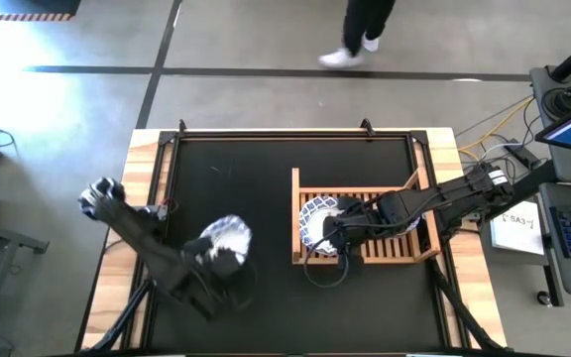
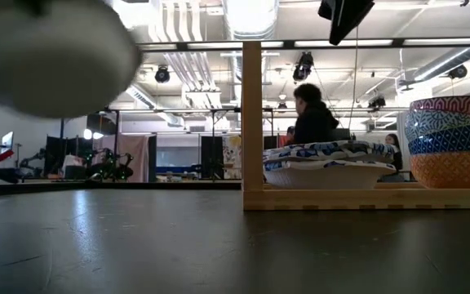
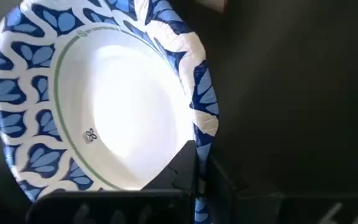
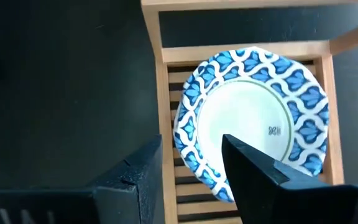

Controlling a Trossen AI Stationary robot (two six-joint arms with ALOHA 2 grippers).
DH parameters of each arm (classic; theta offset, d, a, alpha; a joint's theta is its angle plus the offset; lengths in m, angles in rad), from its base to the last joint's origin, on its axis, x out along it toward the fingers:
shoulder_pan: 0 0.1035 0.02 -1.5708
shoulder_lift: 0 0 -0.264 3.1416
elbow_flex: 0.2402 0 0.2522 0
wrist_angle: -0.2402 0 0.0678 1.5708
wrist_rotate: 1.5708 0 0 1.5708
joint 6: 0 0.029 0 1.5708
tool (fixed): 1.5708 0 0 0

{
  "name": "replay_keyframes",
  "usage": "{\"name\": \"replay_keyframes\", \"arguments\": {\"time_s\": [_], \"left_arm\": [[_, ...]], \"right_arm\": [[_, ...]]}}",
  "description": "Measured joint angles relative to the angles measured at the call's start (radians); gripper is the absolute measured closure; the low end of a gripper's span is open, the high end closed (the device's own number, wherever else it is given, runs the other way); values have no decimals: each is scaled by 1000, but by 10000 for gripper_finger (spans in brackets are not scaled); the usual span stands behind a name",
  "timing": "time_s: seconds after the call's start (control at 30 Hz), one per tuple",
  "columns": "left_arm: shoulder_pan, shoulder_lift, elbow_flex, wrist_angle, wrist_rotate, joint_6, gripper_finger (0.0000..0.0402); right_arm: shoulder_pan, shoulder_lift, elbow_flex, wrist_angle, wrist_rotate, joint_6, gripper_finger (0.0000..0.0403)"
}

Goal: Place and stack bowls onto a shelf
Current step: Stack the white bowl on top of the white bowl on the shelf

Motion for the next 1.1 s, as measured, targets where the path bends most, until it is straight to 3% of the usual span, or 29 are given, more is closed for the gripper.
{"name": "replay_keyframes", "arguments": {"time_s": [0.1,0.2,0.3,0.4,0.53,0.67,1.1], "left_arm": [[42,-80,0,66,-136,178,400],[72,-129,0,176,-201,439,401],[91,-154,0,260,-204,702,401],[107,-170,0,281,-168,865,401],[130,-171,0,269,-65,935,401],[142,-165,0,272,13,991,401],[163,-163,17,339,18,1148,401]], "right_arm": [[0,0,0,20,0,-61,252],[0,0,0,58,-1,-148,255],[0,-4,0,110,1,-236,257],[0,-5,24,119,50,-322,259],[0,-6,65,143,138,-450,264],[0,-6,89,245,148,-627,269],[0,-6,93,393,12,-789,253]]}}
